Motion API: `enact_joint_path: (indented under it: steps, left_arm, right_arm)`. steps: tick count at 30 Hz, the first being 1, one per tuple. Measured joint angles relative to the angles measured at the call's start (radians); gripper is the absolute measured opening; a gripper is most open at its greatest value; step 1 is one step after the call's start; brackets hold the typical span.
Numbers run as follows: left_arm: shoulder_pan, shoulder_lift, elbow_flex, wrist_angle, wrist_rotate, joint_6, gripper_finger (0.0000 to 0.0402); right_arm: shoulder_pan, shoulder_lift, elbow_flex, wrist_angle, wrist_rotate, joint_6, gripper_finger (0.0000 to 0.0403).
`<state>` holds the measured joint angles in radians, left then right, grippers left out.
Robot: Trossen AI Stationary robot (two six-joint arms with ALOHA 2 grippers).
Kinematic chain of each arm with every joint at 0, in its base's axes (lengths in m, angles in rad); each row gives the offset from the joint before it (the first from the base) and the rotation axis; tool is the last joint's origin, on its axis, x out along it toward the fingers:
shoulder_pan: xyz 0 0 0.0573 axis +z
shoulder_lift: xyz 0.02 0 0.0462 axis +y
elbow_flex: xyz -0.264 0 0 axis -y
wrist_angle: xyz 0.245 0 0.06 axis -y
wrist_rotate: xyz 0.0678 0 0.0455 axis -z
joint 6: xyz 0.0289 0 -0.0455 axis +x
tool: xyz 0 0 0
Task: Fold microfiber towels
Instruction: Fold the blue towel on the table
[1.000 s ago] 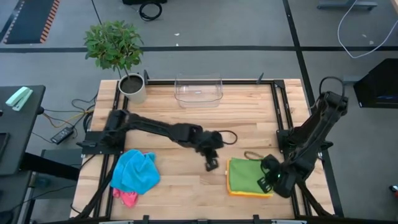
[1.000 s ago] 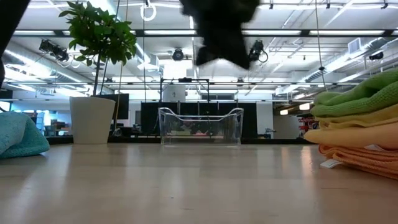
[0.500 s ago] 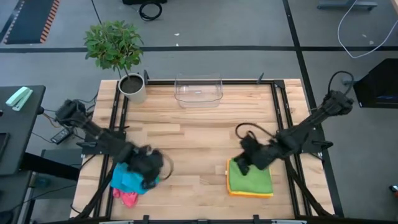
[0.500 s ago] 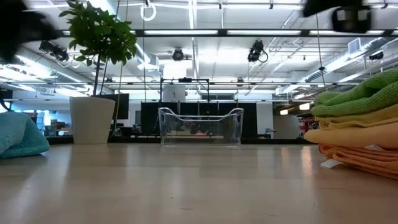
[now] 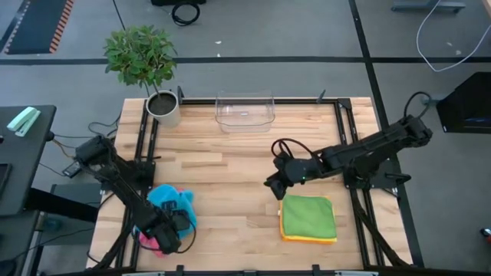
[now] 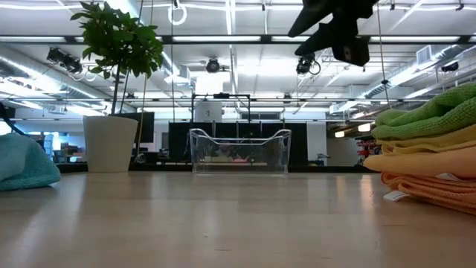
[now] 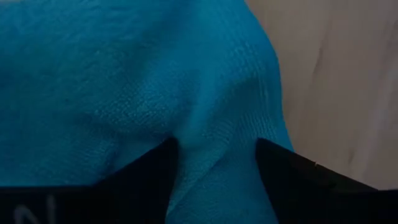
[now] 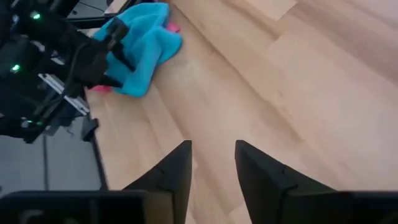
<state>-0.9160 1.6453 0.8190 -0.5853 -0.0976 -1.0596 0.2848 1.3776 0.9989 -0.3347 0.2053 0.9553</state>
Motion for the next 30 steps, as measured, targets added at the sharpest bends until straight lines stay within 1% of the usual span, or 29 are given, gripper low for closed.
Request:
enact_joint_path:
  steps: [2, 4, 5, 8, 10, 11, 12, 13, 15, 17, 19, 21, 23, 25, 28, 30]
  left_arm:
    - [-0.005, 0.035, 0.018, -0.027, -0.012, 0.012, 0.0226]
    - [0.005, 0.052, 0.059, -0.087, -0.017, 0.018, 0.0202]
    - [0.018, 0.052, 0.090, -0.142, -0.020, 0.027, 0.0181]
    - [0.056, 0.026, 0.195, -0.357, -0.116, 0.096, 0.0100]
    - [0.090, 0.000, 0.303, -0.389, -0.182, 0.143, 0.0039]
    - [0.106, -0.007, 0.348, -0.430, -0.216, 0.173, 0.0020]
    - [0.123, -0.015, 0.391, -0.482, -0.249, 0.208, 0.0013]
    - [0.141, -0.021, 0.437, -0.500, -0.279, 0.250, 0.0014]
    - [0.184, -0.036, 0.538, -0.449, -0.335, 0.329, 0.0018]
    - [0.231, -0.049, 0.611, -0.472, -0.383, 0.366, 0.0013]
    - [0.276, -0.044, 0.657, -0.456, -0.387, 0.381, 0.0007]
    - [0.315, -0.043, 0.662, -0.463, -0.346, 0.356, 0.0011]
    - [0.336, -0.042, 0.635, -0.454, -0.267, 0.319, 0.0031]
    - [0.340, -0.040, 0.569, -0.429, -0.170, 0.282, 0.0059]
    - [0.322, -0.038, 0.441, -0.315, -0.048, 0.221, 0.0112]
    - [0.302, -0.038, 0.353, -0.225, -0.009, 0.208, 0.0149]
  right_arm:
    - [-0.017, 0.000, 0.000, -0.007, 0.000, -0.032, 0.0135]
    - [-0.033, 0.000, 0.000, -0.013, 0.001, -0.071, 0.0137]
    - [-0.042, 0.000, 0.000, -0.016, 0.002, -0.094, 0.0137]
    - [-0.074, 0.000, 0.000, -0.019, 0.002, -0.162, 0.0136]
    - [-0.097, 0.000, 0.000, -0.021, 0.003, -0.198, 0.0135]
    - [-0.108, 0.000, 0.000, -0.026, 0.002, -0.214, 0.0135]
    - [-0.118, 0.000, 0.000, -0.032, 0.002, -0.230, 0.0135]
    - [-0.128, 0.000, 0.000, -0.041, -0.001, -0.244, 0.0134]
    - [-0.149, 0.000, 0.000, -0.063, -0.014, -0.274, 0.0134]
    - [-0.167, 0.000, -0.004, -0.064, -0.022, -0.307, 0.0134]
    - [-0.184, 0.000, -0.012, -0.071, -0.026, -0.332, 0.0134]
    - [-0.197, 0.000, -0.015, -0.068, -0.043, -0.352, 0.0134]
    - [-0.203, 0.000, -0.020, -0.067, -0.062, -0.372, 0.0134]
    - [-0.204, 0.000, -0.025, -0.070, -0.076, -0.386, 0.0134]
    - [-0.197, 0.000, -0.035, -0.067, -0.087, -0.395, 0.0134]
    - [-0.189, 0.000, -0.041, -0.069, -0.088, -0.398, 0.0134]
